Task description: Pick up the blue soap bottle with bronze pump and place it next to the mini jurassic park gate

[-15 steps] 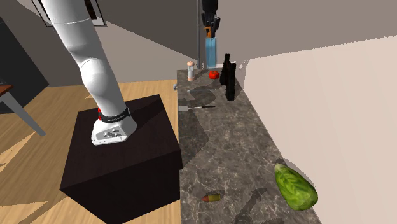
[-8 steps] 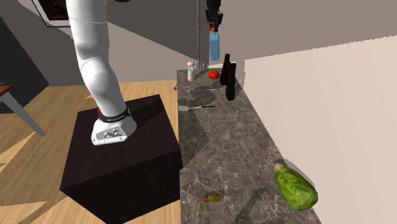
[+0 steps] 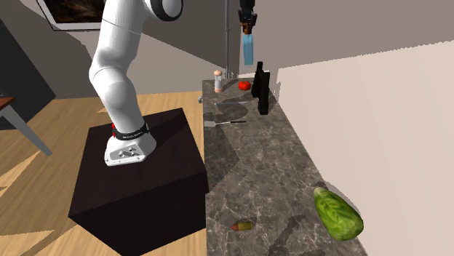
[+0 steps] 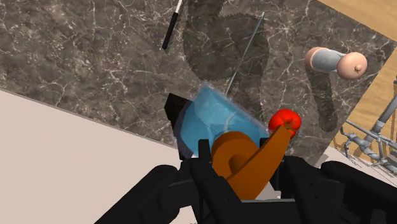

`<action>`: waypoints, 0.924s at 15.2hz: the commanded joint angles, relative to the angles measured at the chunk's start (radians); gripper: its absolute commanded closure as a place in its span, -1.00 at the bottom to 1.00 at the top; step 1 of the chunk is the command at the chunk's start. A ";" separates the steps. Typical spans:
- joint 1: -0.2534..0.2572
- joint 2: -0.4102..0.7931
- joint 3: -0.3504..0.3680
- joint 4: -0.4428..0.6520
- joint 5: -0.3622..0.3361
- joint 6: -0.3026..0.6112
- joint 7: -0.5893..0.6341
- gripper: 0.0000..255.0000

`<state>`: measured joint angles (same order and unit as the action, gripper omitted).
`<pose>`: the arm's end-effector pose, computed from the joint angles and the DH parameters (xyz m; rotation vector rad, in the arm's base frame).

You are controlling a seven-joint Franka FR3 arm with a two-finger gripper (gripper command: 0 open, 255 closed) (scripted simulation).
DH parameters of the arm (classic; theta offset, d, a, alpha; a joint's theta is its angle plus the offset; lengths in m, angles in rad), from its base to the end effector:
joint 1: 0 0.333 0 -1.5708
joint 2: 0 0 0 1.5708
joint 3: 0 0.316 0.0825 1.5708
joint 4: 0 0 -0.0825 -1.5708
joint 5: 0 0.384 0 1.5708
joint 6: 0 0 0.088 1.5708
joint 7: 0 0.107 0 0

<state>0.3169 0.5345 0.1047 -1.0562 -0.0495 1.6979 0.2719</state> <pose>0.6637 0.2689 0.5421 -3.0903 -0.2102 -0.1583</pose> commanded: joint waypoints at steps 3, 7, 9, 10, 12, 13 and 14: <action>0.000 -0.002 0.000 -0.054 -0.001 0.053 0.004 1.00; -0.003 -0.013 0.000 -0.126 0.000 0.114 0.004 1.00; -0.004 -0.017 0.000 -0.158 0.000 0.143 0.005 1.00; -0.004 -0.018 0.000 -0.173 0.000 0.157 0.005 1.00; -0.005 -0.019 0.000 -0.202 0.000 0.184 0.005 1.00; -0.006 -0.019 -0.001 -0.216 0.000 0.198 0.005 1.00; -0.006 -0.018 -0.001 -0.229 0.000 0.211 0.006 1.00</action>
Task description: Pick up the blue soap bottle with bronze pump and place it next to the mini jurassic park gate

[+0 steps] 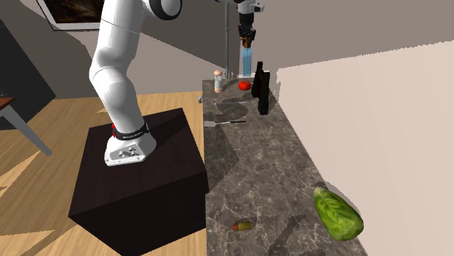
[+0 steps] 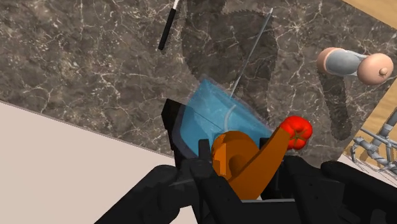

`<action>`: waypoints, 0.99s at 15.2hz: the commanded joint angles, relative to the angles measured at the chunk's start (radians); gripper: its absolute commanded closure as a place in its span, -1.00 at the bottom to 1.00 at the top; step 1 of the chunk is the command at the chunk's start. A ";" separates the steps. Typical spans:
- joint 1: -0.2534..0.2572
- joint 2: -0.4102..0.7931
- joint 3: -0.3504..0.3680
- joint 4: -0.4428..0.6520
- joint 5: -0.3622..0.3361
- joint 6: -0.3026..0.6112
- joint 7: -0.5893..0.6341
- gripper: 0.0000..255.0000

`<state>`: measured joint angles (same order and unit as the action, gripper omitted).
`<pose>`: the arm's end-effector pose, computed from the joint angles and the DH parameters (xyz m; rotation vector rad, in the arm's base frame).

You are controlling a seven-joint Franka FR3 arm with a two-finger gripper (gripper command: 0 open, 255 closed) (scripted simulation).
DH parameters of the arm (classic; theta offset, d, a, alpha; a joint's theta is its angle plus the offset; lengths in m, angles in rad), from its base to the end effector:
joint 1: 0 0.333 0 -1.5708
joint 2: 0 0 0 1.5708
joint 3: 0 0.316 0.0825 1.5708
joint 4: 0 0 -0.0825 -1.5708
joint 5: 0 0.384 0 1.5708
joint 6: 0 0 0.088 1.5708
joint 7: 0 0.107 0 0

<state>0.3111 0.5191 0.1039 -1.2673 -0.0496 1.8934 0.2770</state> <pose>0.6667 0.2714 0.4693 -3.0907 -0.2085 -0.1584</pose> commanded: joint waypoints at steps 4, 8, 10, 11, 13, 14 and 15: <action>-0.001 0.001 0.000 -0.066 -0.001 0.067 0.001 1.00; -0.002 0.008 -0.001 -0.107 -0.002 0.117 0.002 1.00; -0.002 0.014 -0.002 -0.126 -0.003 0.141 0.003 1.00; -0.002 0.017 -0.002 -0.135 -0.003 0.152 0.003 1.00; -0.003 0.023 -0.002 -0.152 -0.004 0.176 0.004 1.00; -0.003 0.027 -0.003 -0.159 -0.005 0.187 0.004 1.00; -0.003 0.030 -0.003 -0.168 -0.005 0.199 0.004 1.00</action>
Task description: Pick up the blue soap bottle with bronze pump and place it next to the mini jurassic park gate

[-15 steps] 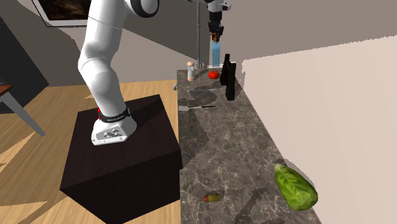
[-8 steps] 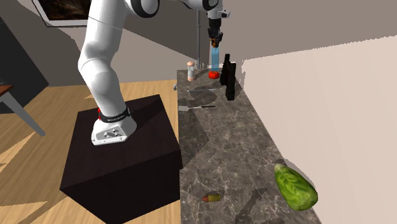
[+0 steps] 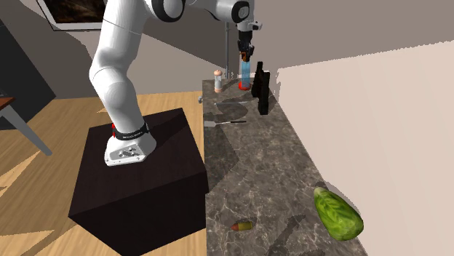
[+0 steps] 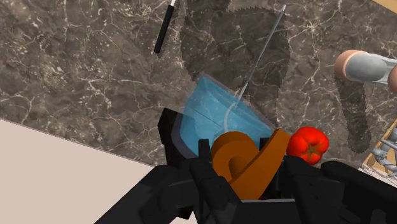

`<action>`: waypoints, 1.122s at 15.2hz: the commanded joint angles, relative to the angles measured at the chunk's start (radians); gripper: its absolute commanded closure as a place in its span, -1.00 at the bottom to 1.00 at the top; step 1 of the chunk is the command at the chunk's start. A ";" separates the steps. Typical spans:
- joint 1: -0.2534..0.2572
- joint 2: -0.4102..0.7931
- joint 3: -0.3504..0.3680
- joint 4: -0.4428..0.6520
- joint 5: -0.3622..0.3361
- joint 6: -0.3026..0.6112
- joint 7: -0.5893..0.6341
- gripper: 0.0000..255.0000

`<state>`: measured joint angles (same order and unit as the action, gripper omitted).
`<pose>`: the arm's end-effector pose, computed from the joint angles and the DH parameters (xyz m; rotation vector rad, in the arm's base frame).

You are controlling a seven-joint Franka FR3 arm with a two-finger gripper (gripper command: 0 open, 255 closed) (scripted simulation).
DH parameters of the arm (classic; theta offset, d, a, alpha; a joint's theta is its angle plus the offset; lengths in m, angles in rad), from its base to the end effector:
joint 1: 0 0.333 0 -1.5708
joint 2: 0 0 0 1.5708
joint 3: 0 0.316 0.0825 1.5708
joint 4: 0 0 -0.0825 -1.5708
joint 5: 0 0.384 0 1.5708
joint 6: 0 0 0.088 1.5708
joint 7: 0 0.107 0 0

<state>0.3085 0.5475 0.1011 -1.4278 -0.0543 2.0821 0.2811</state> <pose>0.6661 0.2715 0.3891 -3.0906 -0.2088 -0.1584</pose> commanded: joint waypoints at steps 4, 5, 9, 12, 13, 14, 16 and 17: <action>0.000 0.019 -0.002 -0.034 -0.003 0.054 0.002 1.00; 0.000 0.024 -0.002 -0.040 -0.003 0.065 0.002 1.00; 0.001 0.045 -0.003 -0.062 -0.006 0.108 0.004 1.00; 0.001 0.063 -0.005 -0.075 -0.008 0.139 0.005 1.00; 0.002 0.068 -0.005 -0.080 -0.008 0.149 0.005 1.00; 0.002 0.075 -0.006 -0.083 -0.009 0.159 0.006 1.00; 0.002 0.088 -0.007 -0.090 -0.010 0.179 0.006 1.00; 0.003 0.095 -0.007 -0.093 -0.011 0.188 0.007 1.00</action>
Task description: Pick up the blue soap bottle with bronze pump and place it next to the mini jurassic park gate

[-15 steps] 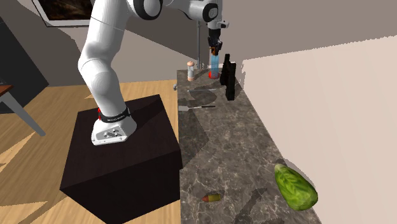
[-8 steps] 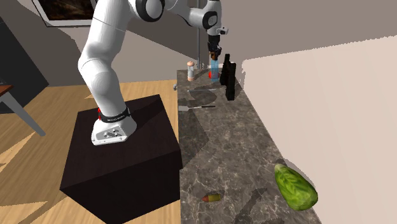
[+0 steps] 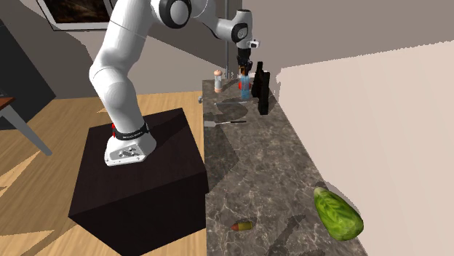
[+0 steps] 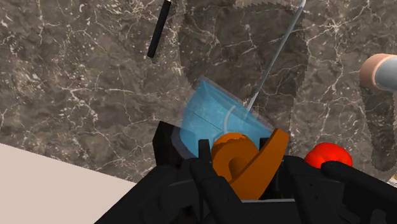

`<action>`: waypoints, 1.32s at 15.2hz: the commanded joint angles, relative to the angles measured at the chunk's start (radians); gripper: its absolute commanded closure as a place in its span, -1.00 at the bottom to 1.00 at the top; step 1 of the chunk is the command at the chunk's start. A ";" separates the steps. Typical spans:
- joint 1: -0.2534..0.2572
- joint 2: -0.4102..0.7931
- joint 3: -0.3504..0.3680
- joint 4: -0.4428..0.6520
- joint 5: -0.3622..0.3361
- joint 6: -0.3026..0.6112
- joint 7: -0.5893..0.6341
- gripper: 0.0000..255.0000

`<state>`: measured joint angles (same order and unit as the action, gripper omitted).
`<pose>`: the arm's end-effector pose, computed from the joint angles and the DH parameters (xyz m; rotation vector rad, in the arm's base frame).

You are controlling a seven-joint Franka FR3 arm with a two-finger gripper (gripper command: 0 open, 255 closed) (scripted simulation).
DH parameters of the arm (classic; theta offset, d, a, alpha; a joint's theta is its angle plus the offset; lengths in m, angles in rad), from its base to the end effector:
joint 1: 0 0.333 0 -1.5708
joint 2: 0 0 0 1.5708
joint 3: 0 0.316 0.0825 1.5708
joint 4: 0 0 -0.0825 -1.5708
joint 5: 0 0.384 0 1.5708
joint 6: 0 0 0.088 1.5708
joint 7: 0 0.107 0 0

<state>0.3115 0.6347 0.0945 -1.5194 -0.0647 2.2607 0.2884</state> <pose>0.6654 0.2718 0.3004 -3.0905 -0.2084 -0.1585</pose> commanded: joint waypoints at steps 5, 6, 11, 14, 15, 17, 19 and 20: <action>0.001 0.044 -0.003 -0.012 -0.004 0.057 0.002 1.00; 0.002 0.052 -0.004 -0.013 -0.005 0.066 0.002 1.00; 0.004 0.092 -0.007 -0.016 -0.009 0.110 0.004 1.00; 0.005 0.119 -0.009 -0.015 -0.011 0.135 0.005 1.00; 0.005 0.127 -0.010 -0.014 -0.012 0.143 0.006 1.00; 0.006 0.146 -0.011 -0.012 -0.013 0.159 0.006 1.00; 0.007 0.165 -0.013 -0.009 -0.014 0.174 0.007 1.00; 0.008 0.175 -0.013 -0.007 -0.015 0.182 0.007 1.00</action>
<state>0.3185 0.7994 0.0817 -1.5297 -0.0791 2.4355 0.2950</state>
